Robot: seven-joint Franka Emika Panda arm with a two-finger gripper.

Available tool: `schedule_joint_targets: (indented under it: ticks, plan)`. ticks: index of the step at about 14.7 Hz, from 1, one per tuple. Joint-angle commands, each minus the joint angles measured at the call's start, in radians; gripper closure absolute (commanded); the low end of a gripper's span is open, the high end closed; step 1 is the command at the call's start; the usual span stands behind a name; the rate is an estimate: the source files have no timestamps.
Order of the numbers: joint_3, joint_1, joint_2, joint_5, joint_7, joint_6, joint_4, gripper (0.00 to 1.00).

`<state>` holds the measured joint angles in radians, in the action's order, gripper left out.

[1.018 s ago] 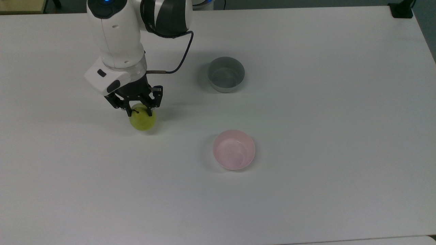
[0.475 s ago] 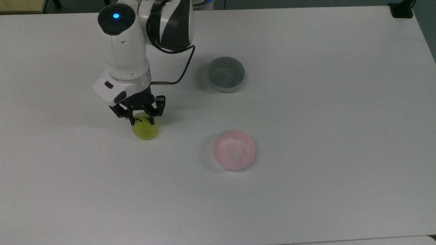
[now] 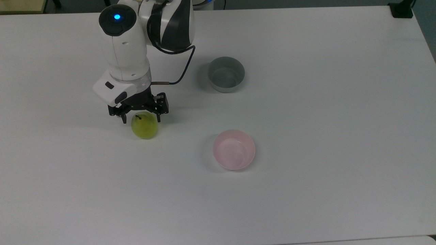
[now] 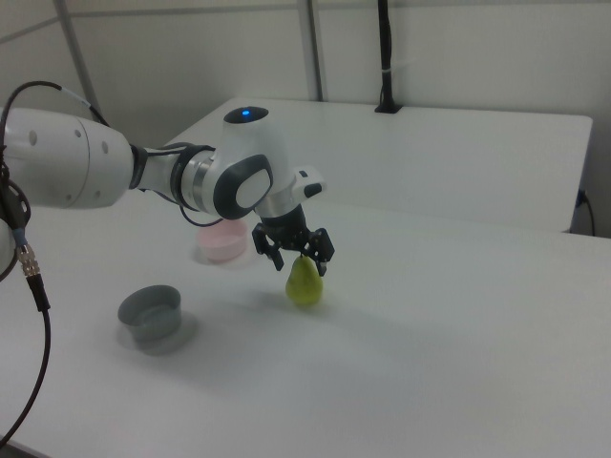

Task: Pick up a pear from the bowl

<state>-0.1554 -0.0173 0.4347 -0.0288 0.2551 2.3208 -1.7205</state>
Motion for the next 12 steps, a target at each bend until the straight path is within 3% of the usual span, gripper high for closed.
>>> schedule_joint_targets:
  ticks: [1,8,12]
  plan:
    - [0.0,-0.003,-0.115,-0.003,-0.007,-0.108,0.007,0.0]
    - [0.023,-0.001,-0.362,-0.002,-0.184,-0.492,0.064,0.0]
    - [0.045,-0.004,-0.401,0.0,-0.209,-0.584,0.068,0.0]
